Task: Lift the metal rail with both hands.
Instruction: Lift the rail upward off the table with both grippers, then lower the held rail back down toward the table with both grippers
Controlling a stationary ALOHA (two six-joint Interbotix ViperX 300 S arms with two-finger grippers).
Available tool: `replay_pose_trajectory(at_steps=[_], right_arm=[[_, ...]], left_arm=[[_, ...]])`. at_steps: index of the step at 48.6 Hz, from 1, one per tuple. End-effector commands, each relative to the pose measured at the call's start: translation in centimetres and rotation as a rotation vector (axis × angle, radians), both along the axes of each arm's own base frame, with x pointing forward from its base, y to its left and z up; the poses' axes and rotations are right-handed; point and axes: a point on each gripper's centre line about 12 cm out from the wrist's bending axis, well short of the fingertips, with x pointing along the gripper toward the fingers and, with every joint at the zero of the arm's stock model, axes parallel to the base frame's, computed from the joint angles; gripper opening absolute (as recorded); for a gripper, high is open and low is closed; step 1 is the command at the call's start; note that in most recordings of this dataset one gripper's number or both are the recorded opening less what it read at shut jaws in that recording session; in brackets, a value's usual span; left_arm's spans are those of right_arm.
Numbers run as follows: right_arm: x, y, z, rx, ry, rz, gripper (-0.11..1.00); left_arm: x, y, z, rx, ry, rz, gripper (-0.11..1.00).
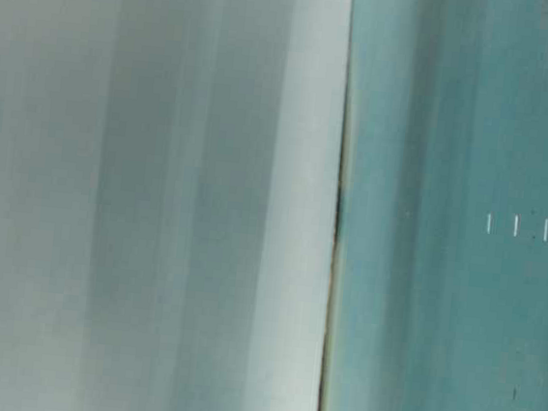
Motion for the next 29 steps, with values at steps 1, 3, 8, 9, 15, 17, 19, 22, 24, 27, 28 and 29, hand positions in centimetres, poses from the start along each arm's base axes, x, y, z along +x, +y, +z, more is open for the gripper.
replay_pose_trajectory(at_steps=[1,3,8,9,15,17,19,22,24,27,28,29], right_arm=[[-0.1,-0.6,0.5,0.000,-0.026,-0.077,0.39],[0.0,-0.5,0.1,-0.001,-0.019,-0.071,0.39],[0.4,-0.6,-1.5,-0.008,0.009,-0.058,0.39],[0.5,-0.6,-1.9,-0.008,0.015,-0.055,0.39],[1.2,-0.6,-4.7,-0.011,0.049,-0.049,0.39],[1.3,-0.7,-5.8,-0.012,0.064,-0.048,0.39],[1.5,-0.7,-7.2,-0.013,0.084,-0.043,0.39],[1.4,-0.8,-9.6,-0.015,0.119,-0.042,0.39],[1.3,-0.8,-10.8,-0.015,0.131,-0.044,0.39],[1.3,-0.9,-12.0,-0.015,0.125,-0.049,0.39],[1.2,-0.9,-12.3,-0.016,0.122,-0.047,0.39],[1.2,-1.0,-12.7,-0.018,0.116,-0.050,0.39]], left_arm=[[-0.4,0.6,0.3,0.001,-0.014,0.025,0.34],[-0.3,0.7,-0.4,0.004,0.007,0.030,0.34],[-0.2,1.1,-2.3,0.006,0.055,0.046,0.34],[-0.2,1.2,-2.8,0.007,0.067,0.048,0.34],[0.0,1.6,-6.2,0.010,0.119,0.060,0.34],[0.1,1.6,-7.0,0.011,0.115,0.056,0.34],[0.2,1.6,-7.9,0.011,0.113,0.058,0.34],[0.4,1.6,-8.9,0.011,0.102,0.057,0.34],[0.4,1.7,-9.5,0.010,0.099,0.059,0.34],[0.3,1.7,-10.5,0.010,0.104,0.060,0.34],[0.3,1.7,-10.8,0.010,0.107,0.060,0.34],[0.4,1.8,-11.2,0.012,0.112,0.061,0.34]])
